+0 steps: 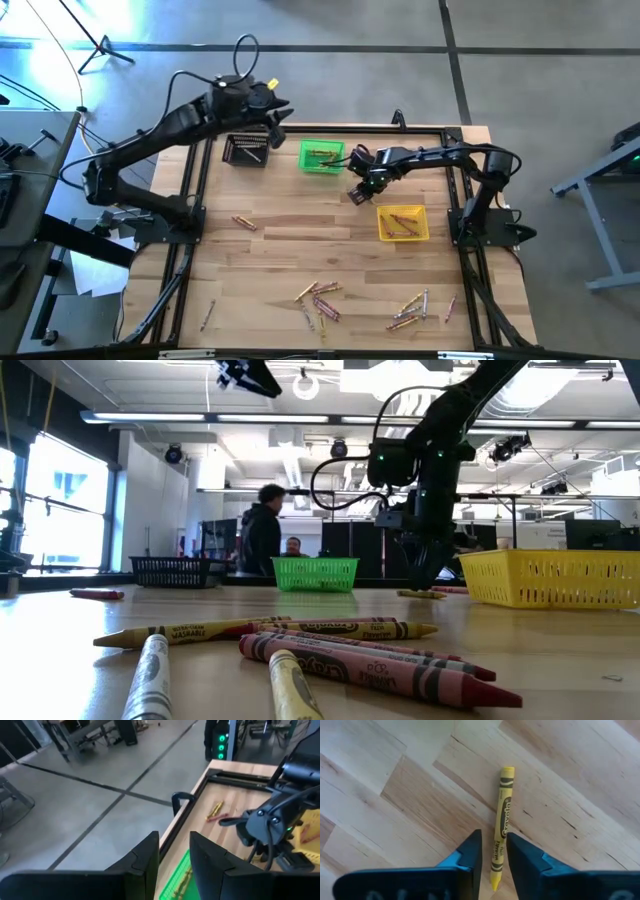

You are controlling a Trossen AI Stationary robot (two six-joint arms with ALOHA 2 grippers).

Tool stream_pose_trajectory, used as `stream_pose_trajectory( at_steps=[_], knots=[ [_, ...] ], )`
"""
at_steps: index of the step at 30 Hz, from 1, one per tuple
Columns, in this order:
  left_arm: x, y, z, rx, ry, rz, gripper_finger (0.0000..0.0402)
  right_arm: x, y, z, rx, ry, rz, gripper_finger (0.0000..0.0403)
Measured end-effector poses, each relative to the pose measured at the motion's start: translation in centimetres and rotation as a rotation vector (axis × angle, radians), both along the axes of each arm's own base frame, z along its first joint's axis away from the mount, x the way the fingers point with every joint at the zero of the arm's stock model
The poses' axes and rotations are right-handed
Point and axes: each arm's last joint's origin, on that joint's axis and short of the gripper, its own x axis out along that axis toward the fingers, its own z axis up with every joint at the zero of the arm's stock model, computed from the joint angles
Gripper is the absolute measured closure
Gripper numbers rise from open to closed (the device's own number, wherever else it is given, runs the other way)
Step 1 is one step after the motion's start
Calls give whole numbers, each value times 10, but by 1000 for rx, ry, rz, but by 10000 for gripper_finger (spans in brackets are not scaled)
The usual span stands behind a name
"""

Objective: Sort crayons
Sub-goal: Put the yellow crayon into the green basket

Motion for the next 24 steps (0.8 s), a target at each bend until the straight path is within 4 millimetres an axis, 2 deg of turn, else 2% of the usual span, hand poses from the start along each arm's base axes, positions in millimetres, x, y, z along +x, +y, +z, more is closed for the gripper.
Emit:
stream_pose_trajectory(
  at_steps=[6,14,18,24],
  knots=[
    [-6,-16,10,18,-37,-44,307,0,0,0,3,0,-9,341],
    [-8,-34,18,33,-72,-107,307,4,-1,-23,65,61,7,341],
    [-6,-40,22,40,-112,-128,307,4,0,-24,68,67,0,344],
    [-4,-45,23,32,-128,-146,307,3,-1,-16,66,31,3,390]
  ],
)
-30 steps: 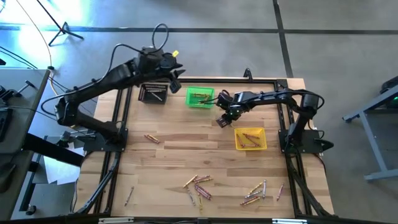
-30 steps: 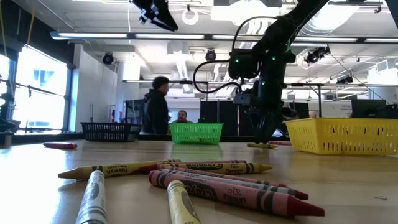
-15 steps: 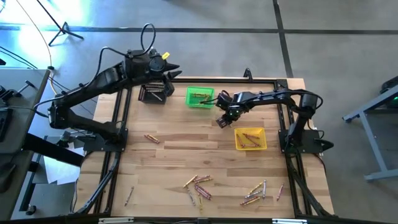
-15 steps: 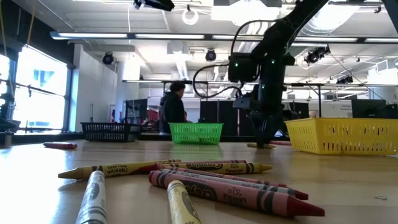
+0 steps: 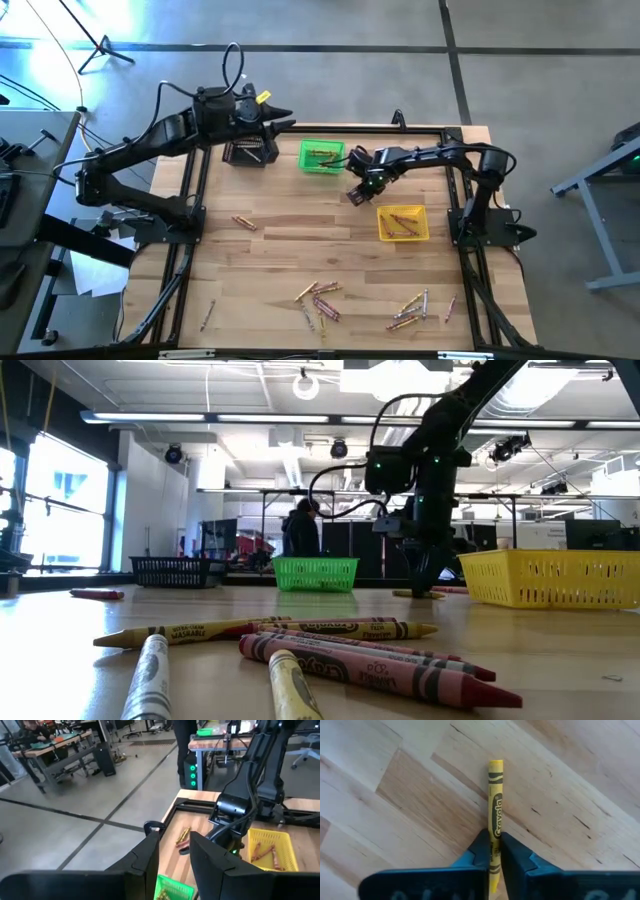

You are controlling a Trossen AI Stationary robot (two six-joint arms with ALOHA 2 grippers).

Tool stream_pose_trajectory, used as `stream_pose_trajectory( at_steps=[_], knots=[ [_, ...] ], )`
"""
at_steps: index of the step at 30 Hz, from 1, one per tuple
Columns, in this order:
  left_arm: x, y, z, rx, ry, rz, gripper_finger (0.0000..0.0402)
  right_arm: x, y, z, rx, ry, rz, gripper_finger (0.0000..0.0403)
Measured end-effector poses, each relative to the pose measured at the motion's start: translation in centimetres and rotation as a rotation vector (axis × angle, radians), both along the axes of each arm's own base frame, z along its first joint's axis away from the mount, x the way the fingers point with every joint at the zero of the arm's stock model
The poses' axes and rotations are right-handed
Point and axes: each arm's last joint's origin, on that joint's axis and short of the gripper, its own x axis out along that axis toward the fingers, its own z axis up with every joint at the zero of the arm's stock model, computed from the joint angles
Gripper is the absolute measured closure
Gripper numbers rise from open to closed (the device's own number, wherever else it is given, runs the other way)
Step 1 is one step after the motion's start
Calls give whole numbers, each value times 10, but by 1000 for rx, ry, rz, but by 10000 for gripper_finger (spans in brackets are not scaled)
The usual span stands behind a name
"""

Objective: Sort crayons
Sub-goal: Put the yellow crayon into the green basket

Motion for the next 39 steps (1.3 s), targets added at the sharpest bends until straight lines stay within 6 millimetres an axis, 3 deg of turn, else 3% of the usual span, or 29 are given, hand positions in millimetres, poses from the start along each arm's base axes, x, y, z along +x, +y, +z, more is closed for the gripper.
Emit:
stream_pose_trajectory(
  at_steps=[5,7,14,18,21,27,34,39],
  knots=[
    [1,-4,1,-10,-9,-9,307,-3,1,13,3,-41,-26,386],
    [-1,-6,2,-7,-16,-14,307,-4,1,27,-15,-98,-36,388],
    [-7,-15,11,14,-72,-26,307,10,-6,77,-153,-486,-42,394],
    [-11,-19,16,26,-102,-22,307,26,-15,90,-234,-704,-45,391],
    [-12,-22,18,30,-116,-30,307,34,-21,90,-306,-772,-29,390],
    [-12,-27,20,32,-130,-52,307,40,-42,73,-515,-730,54,390],
    [-10,-34,20,30,-127,-82,307,39,-60,61,-583,-691,117,387],
    [-10,-37,20,30,-124,-94,307,39,-61,62,-592,-701,129,346]
  ],
)
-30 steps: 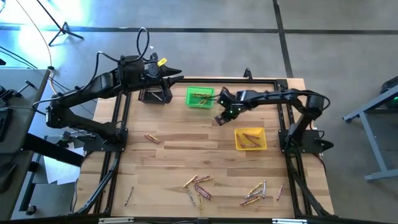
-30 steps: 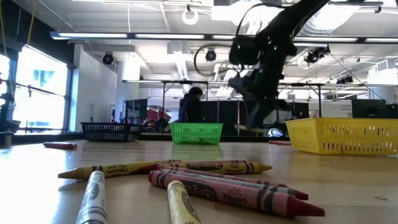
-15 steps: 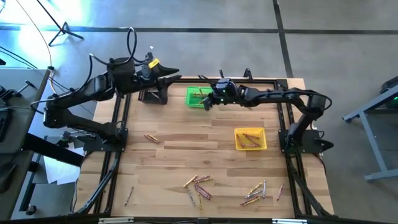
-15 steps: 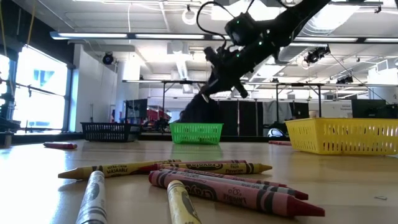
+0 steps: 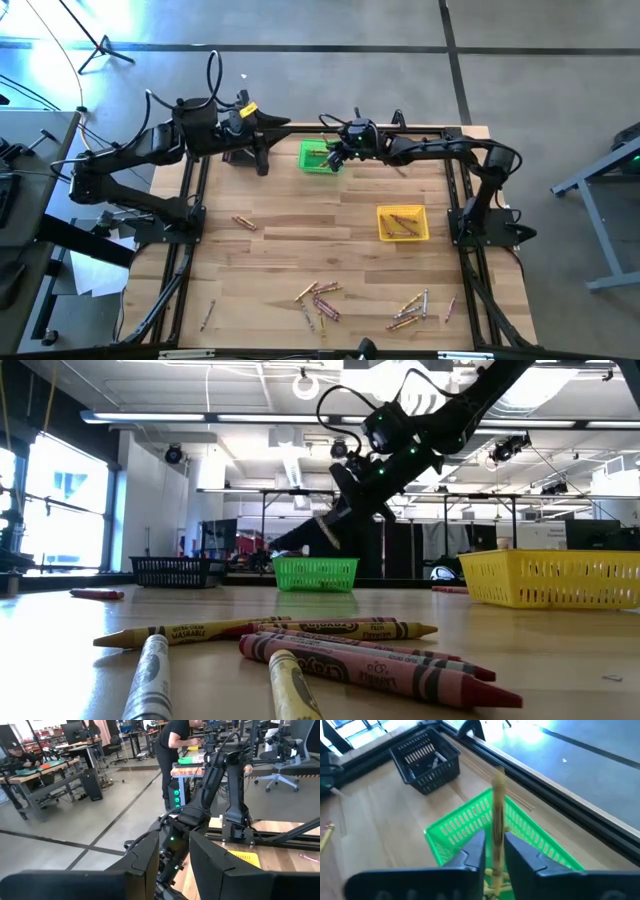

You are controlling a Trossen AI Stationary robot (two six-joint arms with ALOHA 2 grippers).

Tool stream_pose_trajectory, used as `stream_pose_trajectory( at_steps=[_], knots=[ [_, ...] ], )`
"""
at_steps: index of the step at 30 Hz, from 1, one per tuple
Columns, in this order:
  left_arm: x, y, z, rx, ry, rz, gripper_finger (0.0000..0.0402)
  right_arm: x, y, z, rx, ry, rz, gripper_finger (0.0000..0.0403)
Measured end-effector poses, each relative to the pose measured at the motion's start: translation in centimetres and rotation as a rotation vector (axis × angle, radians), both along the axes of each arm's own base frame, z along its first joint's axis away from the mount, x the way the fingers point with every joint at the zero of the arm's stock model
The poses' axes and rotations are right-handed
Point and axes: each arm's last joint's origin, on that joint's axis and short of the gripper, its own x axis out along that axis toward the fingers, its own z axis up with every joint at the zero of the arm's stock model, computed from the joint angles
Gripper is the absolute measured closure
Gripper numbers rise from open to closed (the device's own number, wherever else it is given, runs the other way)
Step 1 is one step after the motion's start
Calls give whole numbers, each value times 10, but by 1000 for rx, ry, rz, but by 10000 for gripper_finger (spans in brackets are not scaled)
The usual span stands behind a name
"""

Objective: Sort crayons
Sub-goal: Put the yellow crayon into the green basket, then put the gray crayon into the black basket

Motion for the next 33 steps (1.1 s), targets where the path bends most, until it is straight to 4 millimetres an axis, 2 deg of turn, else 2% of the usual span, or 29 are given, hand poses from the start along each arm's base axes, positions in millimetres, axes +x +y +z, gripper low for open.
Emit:
stream_pose_trajectory(
  at_steps=[7,11,15,19,24,27,30,33],
  knots=[
    [-2,-1,-3,-8,34,-1,307,0,1,1,31,-16,-12,272],
    [-15,-3,-20,-59,240,3,307,-5,7,13,88,-33,39,265],
    [-32,-6,-43,-243,468,65,307,-15,20,33,119,-28,99,272],
    [-43,-13,-64,-530,594,176,307,-30,40,58,139,-3,142,282],
    [-50,-40,-95,-917,778,203,307,-54,69,83,159,71,191,286],
    [-49,-65,-116,-1118,870,232,307,-67,87,92,167,121,210,286],
    [-50,-92,-135,-1233,963,300,307,-78,102,97,156,178,216,286],
    [-55,-116,-155,-1296,1036,465,307,-84,114,98,131,232,206,286]
  ],
)
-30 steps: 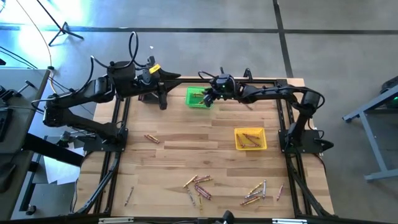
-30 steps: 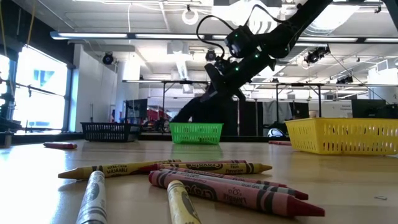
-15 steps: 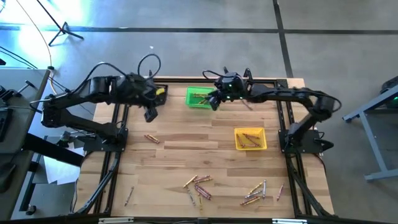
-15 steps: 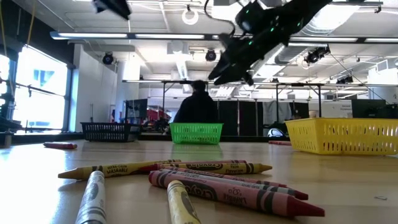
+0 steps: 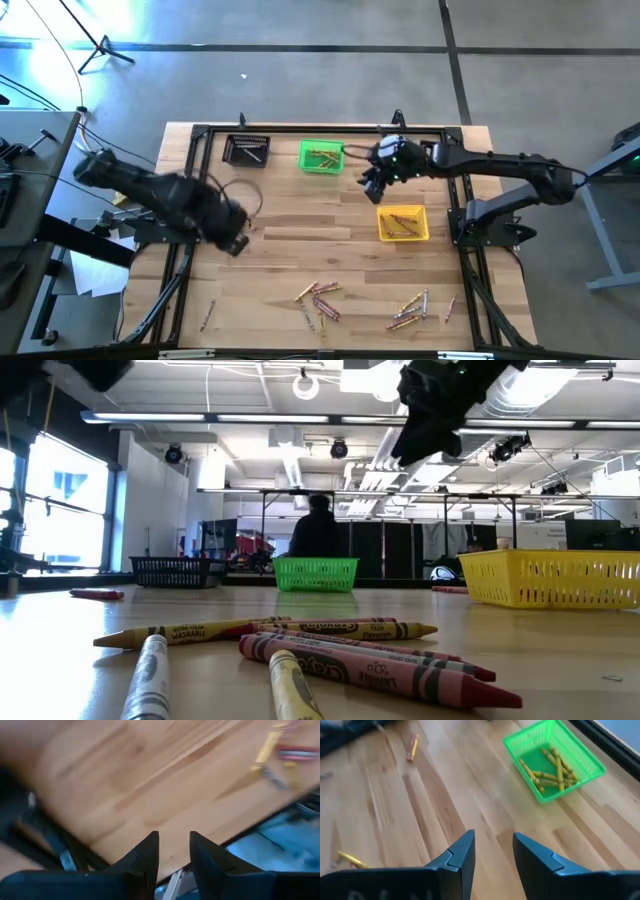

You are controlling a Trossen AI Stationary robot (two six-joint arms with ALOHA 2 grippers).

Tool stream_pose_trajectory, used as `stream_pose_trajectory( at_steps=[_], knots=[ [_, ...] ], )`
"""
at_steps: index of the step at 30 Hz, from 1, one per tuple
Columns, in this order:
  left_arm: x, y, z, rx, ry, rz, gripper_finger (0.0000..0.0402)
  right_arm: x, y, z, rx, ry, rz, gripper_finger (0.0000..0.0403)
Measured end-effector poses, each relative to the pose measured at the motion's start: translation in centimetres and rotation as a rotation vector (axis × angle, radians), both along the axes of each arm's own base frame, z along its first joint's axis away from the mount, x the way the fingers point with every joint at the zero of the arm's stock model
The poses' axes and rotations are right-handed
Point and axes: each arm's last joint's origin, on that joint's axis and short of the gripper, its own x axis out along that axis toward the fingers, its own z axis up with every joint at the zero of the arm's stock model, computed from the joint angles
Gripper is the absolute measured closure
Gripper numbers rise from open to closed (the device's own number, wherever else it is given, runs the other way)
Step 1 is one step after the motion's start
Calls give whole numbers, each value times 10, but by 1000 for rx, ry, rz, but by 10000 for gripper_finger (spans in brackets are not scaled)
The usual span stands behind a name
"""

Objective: Sort crayons
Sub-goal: Put the gray crayon into the black basket

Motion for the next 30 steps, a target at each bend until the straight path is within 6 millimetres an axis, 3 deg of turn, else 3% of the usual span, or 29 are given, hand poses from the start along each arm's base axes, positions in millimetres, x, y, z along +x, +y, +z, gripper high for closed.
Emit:
stream_pose_trajectory(
  at_steps=[5,16,22,30],
  knots=[
    [-9,-44,-22,3,153,106,307,-3,11,-3,-19,66,16,286],
    [-10,-142,-62,-113,179,172,307,-5,17,-6,-49,107,80,286],
    [-17,-163,-89,-98,399,140,307,-5,18,-6,-68,111,103,286],
    [-12,-178,-112,-90,425,126,307,-5,18,-6,-69,114,108,286]
  ],
)
